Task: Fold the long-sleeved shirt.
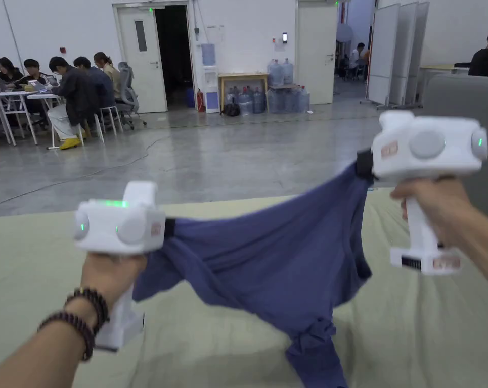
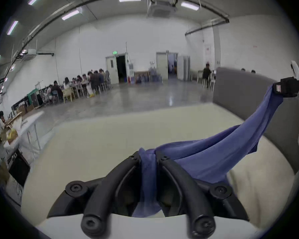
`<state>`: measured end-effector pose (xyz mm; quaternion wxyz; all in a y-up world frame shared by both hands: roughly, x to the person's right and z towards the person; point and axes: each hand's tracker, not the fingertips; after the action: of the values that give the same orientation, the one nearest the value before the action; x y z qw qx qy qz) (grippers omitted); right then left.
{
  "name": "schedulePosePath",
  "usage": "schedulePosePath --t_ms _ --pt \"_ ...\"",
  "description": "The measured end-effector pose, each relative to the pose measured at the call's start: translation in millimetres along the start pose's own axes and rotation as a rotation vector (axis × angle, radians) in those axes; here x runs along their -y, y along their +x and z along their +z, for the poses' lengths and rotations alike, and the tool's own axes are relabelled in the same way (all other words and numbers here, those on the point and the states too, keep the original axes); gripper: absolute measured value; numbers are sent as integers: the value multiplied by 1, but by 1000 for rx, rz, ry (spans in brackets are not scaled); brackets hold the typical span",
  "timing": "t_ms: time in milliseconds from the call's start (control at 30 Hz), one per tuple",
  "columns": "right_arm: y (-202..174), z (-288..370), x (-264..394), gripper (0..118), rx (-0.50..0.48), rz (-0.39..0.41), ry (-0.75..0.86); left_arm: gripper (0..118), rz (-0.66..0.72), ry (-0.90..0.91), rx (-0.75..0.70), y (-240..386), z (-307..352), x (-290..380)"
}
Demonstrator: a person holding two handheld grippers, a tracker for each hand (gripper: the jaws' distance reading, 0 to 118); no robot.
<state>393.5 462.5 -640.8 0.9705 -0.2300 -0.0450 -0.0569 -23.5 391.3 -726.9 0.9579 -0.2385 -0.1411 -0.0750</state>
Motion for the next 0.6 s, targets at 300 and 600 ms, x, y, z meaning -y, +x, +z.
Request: schedulePosePath --t_ms 300,600 --pt "13 110 148 8 -128 -50 -55 12 15 12 59 -8 76 154" --pt "12 266 375 8 -88 -103 -440 12 -63 -198 87 44 214 366"
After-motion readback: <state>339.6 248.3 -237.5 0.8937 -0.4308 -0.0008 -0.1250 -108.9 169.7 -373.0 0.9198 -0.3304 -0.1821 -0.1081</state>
